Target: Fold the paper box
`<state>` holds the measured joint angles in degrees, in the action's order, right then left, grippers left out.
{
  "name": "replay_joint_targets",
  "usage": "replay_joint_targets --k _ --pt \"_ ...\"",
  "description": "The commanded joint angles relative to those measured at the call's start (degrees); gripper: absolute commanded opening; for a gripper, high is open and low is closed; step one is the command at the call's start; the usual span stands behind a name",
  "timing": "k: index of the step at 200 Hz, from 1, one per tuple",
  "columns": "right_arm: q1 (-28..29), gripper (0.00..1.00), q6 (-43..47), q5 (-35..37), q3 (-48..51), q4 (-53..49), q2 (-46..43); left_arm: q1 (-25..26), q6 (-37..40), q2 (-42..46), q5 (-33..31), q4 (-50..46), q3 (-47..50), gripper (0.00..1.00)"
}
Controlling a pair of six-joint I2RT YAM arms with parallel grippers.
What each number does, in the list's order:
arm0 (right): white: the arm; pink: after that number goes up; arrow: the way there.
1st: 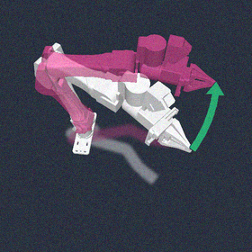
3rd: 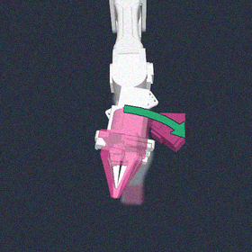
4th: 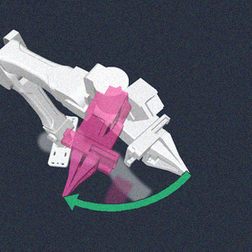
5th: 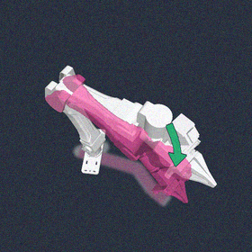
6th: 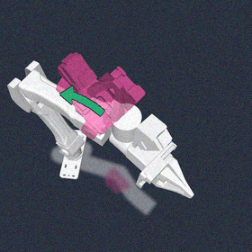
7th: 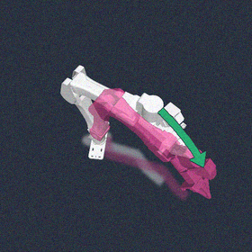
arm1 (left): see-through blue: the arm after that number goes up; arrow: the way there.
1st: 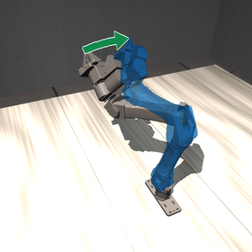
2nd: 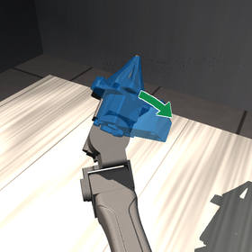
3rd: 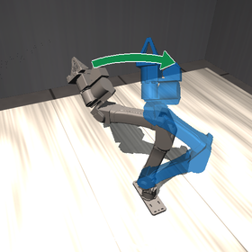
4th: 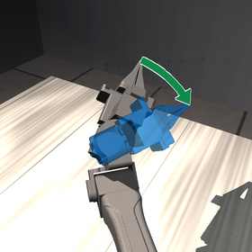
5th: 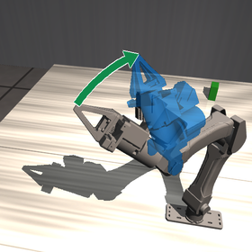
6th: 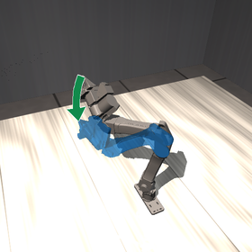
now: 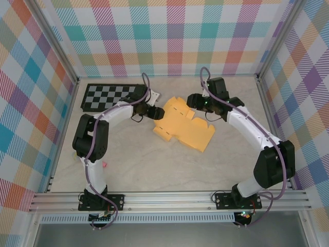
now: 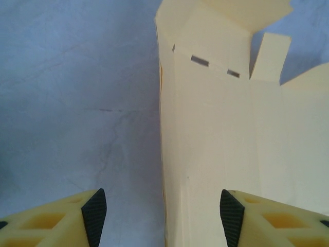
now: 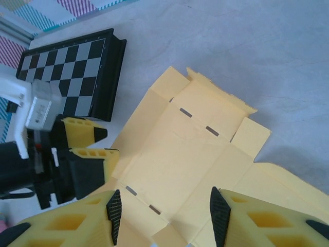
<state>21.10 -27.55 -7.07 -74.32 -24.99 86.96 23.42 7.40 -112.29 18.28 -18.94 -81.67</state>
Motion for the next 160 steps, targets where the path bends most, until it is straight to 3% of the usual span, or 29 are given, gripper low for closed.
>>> replay_joint_targets --k 1,19,35,71,120,160 --pt "-1.7 0.52 -5.2 -3.6 -2.1 -8.5 1.3 1.5 4.1 -1.9 -0.8 -6.7 -3.6 0.6" --pt "-2.6 0.52 -8.7 -3.9 -4.3 -11.7 2.6 2.5 5.3 -2.6 -1.8 -7.6 -4.1 0.57" --pt "-3.1 0.51 -12.8 -4.3 -6.5 -15.2 4.5 2.8 5.8 -2.4 -1.5 -7.2 -3.7 0.47" --pt "-3.4 0.45 -25.6 -12.9 -6.8 -14.9 7.6 4.0 14.4 -0.2 -1.3 -9.4 -3.5 0.14" --pt "-3.3 0.46 -46.3 -25.6 -6.6 -7.5 12.2 6.5 22.0 7.3 -8.2 -3.7 0.8 0.1" --pt "-1.1 0.48 -56.4 -26.2 -11.2 -6.2 15.2 9.7 27.3 10.7 -13.1 1.0 4.5 0.09"
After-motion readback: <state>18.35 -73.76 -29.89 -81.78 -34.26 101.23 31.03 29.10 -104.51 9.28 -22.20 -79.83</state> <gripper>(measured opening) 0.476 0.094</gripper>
